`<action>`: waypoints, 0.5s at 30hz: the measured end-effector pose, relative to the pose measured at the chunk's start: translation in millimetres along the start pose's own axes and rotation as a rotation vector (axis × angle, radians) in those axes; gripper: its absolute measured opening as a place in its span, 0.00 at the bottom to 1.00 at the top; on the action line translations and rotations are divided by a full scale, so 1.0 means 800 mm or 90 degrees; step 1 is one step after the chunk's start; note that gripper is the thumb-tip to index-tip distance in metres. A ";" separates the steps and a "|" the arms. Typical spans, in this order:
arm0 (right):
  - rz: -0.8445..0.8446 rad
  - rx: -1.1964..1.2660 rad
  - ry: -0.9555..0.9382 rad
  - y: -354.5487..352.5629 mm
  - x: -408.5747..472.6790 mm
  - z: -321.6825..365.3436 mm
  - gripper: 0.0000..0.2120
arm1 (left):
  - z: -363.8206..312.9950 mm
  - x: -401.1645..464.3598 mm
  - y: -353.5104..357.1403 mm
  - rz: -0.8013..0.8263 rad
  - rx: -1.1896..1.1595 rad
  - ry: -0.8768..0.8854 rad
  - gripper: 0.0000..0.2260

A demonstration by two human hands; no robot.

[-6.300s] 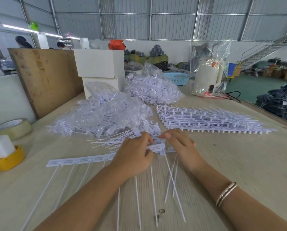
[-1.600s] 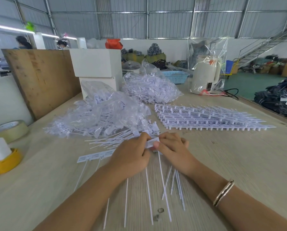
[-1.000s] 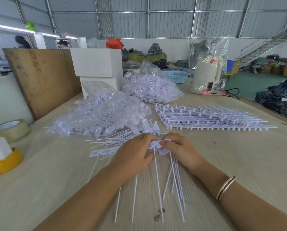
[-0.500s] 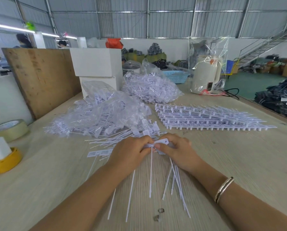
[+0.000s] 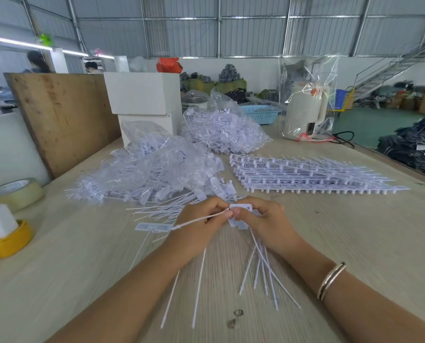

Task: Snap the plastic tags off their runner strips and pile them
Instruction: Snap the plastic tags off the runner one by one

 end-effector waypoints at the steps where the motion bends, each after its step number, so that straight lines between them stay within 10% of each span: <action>1: -0.004 0.041 0.006 -0.001 0.000 -0.001 0.08 | -0.001 0.001 0.001 -0.008 -0.037 -0.008 0.05; 6: -0.041 0.130 0.062 -0.010 0.001 -0.004 0.06 | 0.003 0.002 -0.006 -0.048 -0.069 -0.031 0.04; 15: -0.037 -0.278 0.171 -0.016 0.009 -0.028 0.02 | 0.012 -0.001 -0.003 -0.019 0.225 -0.061 0.15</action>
Point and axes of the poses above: each hand's wrist, its own x-axis towards the middle knuckle, its own y-axis out of the palm, z = x × y, the point moved 2 cm from there along x, towards the middle knuckle, and after that the axes turned 12 degrees about x, right-handed, at the moved point
